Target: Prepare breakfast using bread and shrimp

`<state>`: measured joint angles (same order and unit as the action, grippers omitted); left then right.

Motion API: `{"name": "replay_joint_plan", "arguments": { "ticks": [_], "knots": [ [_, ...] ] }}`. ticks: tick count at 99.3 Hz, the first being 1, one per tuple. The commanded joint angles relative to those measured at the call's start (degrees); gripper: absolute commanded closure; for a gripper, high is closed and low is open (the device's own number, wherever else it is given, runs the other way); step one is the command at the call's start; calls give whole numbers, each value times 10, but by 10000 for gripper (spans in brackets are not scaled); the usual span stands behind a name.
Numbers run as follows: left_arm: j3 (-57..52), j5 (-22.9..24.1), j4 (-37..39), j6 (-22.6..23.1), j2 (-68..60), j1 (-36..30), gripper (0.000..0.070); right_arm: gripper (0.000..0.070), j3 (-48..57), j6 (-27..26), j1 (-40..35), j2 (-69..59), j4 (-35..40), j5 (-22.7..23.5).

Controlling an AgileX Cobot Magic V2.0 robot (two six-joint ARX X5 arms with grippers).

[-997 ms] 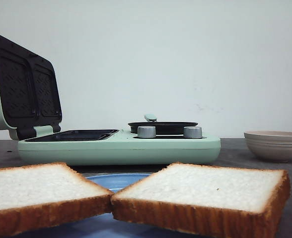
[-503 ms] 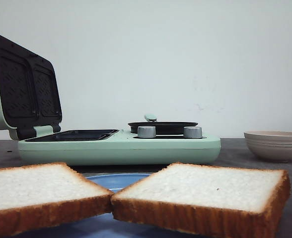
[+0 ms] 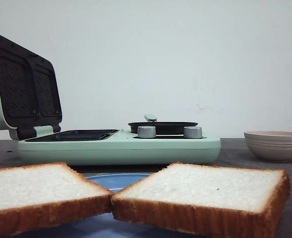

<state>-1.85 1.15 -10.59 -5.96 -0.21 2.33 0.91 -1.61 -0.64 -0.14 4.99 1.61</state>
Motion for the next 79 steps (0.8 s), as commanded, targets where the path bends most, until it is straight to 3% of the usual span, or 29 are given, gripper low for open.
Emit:
{"name": "replay_joint_plan", "arguments": {
  "ticks": [1, 18, 28, 40, 45, 56, 68, 79],
  "knots": [
    [10, 0, -1, -2, 0, -1, 700, 694, -2, -42, 1, -1, -22, 1],
    [10, -1, -1, -29, 0, -1, 700, 694, -2, -147, 1, -1, -69, 7],
    [10, -1, -1, -82, 0, -1, 700, 694, -2, -205, 1, -1, -96, 15],
    [10, -5, -1, -192, 0, -1, 700, 695, -1, -234, 1, -1, -106, 19],
    [9, -11, -1, -213, 0, -1, 700, 695, 2, -239, 1, -1, -106, 28],
    [4, -24, 0, -223, 0, -1, 700, 695, 19, -239, 1, -1, -105, 46],
    [-11, -71, 0, -235, 0, -1, 699, 695, 58, -237, 1, -2, -97, 46],
    [-38, -113, -1, -200, -5, -1, 696, 695, 116, -218, 1, -23, -53, 47]
  ]
}}
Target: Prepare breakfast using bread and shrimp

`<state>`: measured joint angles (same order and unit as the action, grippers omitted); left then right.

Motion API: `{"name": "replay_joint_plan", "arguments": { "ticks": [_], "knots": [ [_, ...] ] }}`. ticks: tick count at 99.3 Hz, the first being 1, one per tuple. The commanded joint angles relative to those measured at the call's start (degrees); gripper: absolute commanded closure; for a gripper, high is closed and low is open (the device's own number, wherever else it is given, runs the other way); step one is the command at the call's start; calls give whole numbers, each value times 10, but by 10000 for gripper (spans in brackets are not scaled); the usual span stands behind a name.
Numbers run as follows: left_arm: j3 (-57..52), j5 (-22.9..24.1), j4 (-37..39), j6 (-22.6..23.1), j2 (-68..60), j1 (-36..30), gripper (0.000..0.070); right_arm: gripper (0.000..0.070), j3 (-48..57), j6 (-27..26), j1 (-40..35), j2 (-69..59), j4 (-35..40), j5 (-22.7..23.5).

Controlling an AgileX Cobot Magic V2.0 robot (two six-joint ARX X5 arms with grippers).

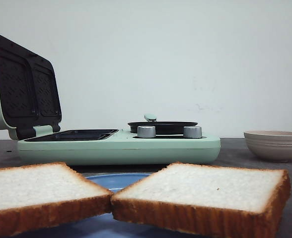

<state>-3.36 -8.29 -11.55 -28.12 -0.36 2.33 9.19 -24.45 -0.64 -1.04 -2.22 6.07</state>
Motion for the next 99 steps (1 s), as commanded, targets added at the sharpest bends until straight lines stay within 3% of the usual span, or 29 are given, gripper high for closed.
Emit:
{"name": "replay_joint_plan", "arguments": {
  "ticks": [1, 23, 43, 55, 59, 67, 71, 76, 77, 99],
  "knots": [
    [-29, -22, 8, 28, -5, -1, 696, 695, 39, 14, 1, -18, 24, 3],
    [-153, -26, -22, 78, -81, -6, 696, 695, 175, 98, 1, -128, 89, 46],
    [-291, -21, -103, 135, -183, -29, 692, 694, 251, 116, 0, -193, 91, 48],
    [-310, -23, -99, 136, -195, -35, 582, 689, 255, 116, 0, -196, 89, 73],
    [-310, -23, -101, 135, -195, -37, 524, 645, 255, 116, 0, -195, 93, 80],
    [-310, -28, -119, 134, -195, -39, 445, 443, 255, 112, -1, -193, 103, 95],
    [-310, -35, -132, 130, -195, -39, 424, 380, 256, 106, -4, -193, 106, 106],
    [-310, -45, -152, 119, -195, -39, 425, 348, 256, 94, -7, -193, 112, 115],
    [-310, -102, -224, 108, -216, -39, 424, 343, 256, 75, -23, -189, 135, 145],
    [-310, -226, -263, 89, -297, -45, 428, 344, 256, 73, -41, -189, 142, 149]
  ]
}}
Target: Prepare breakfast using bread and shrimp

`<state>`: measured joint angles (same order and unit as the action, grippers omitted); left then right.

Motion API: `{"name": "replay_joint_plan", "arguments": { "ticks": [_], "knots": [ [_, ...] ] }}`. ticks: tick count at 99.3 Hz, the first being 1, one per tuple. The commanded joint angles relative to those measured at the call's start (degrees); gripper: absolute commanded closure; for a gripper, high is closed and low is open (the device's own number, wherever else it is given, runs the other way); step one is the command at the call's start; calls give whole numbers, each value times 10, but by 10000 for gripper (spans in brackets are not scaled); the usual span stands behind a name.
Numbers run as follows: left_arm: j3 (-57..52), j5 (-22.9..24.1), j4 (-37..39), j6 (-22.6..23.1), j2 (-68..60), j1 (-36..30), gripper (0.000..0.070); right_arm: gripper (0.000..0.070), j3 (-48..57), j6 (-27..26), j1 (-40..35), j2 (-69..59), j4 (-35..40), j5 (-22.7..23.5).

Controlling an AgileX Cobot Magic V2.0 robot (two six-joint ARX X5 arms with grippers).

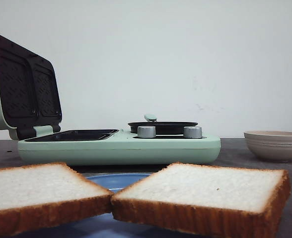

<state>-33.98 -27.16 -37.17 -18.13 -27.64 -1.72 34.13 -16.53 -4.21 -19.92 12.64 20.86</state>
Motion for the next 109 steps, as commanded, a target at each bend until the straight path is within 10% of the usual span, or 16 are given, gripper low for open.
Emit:
{"name": "replay_joint_plan", "arguments": {
  "ticks": [1, 109],
  "knots": [
    [-4, -42, -10, -11, -29, -5, 428, 344, 6, -6, -7, 0, -6, 1],
    [-4, -98, -97, 40, -359, -70, 299, 345, 6, -4, -48, 0, 0, 7]
  ]
}}
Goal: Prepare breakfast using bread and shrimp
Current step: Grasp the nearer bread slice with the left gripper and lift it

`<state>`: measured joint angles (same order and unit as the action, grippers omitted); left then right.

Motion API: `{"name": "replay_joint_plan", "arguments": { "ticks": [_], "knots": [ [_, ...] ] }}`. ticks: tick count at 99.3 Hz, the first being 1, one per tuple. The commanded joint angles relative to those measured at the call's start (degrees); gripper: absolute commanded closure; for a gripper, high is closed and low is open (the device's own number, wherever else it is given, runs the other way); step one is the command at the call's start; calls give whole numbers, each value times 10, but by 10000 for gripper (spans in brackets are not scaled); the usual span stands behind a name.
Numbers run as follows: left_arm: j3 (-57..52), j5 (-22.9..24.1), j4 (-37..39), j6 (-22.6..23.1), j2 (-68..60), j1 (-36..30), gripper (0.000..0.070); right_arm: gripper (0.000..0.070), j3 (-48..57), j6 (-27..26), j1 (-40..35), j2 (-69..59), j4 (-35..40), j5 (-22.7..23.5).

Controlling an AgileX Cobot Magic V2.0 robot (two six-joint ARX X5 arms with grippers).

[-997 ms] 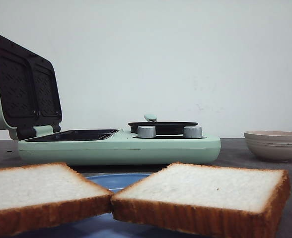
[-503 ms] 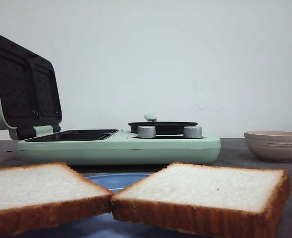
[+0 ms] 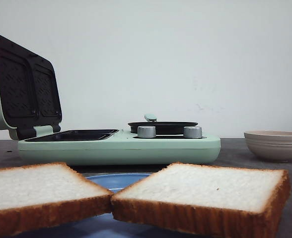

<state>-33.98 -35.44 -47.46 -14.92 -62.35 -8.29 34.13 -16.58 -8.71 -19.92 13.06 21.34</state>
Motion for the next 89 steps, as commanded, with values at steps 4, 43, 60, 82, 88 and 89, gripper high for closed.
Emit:
{"name": "replay_joint_plan", "arguments": {
  "ticks": [4, 43, 60, 82, 88, 89],
  "knots": [
    [-4, -26, 9, 8, -18, -8, 299, 345, 6, -3, -3, 0, -4, 2],
    [-4, -36, 24, 7, -64, -42, 313, 345, 6, 5, -3, 0, -3, -1],
    [-4, -36, 25, 7, -66, -53, 438, 345, 6, 5, -3, 0, -3, -3],
    [-4, -36, 25, 8, -66, -59, 691, 345, 6, 5, -3, 0, -3, -3],
    [-4, -36, 25, 8, -66, -60, 700, 345, 6, 5, -3, 0, -3, -3],
    [-4, -36, 25, 8, -66, -60, 700, 345, 6, 5, -3, 0, -3, -3]
  ]
}}
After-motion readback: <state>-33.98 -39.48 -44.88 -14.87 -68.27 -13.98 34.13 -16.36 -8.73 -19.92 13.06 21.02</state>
